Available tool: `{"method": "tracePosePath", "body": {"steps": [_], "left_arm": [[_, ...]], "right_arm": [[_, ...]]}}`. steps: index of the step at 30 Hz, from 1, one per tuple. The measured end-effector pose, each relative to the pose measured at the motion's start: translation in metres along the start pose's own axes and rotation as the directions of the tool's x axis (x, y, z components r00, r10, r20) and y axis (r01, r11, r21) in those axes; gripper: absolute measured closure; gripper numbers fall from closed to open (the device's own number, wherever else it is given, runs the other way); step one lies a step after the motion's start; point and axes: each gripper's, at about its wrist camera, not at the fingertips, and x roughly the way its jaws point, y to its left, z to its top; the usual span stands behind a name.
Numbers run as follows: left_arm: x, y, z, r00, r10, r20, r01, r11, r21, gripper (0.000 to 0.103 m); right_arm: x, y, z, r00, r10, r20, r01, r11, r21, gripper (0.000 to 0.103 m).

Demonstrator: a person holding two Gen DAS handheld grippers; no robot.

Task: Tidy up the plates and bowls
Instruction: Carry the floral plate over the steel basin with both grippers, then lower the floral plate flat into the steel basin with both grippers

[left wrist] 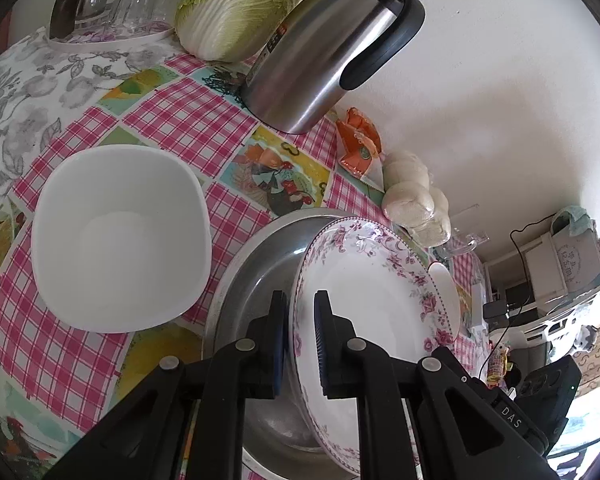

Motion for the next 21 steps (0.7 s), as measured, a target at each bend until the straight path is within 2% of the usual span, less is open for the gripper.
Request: {"method": "tracePosePath", "body": {"steps": [16, 21], "left_arm": [[0.022, 0.006, -0.007, 0.996, 0.063, -0.062, -0.063, 0.998, 0.013, 0.091], [0.029, 0.006, -0.010, 0.992, 0.096, -0.084, -0.094, 0.995, 0.022, 0.091]], "right_arm": [[0.016, -0.003, -0.007, 0.993, -0.096, -0.063, 0.096, 0.995, -0.002, 0.089], [0.018, -0.005, -0.007, 0.992, -0.100, -0.073, 0.101, 0.995, 0.003, 0.089]]}}
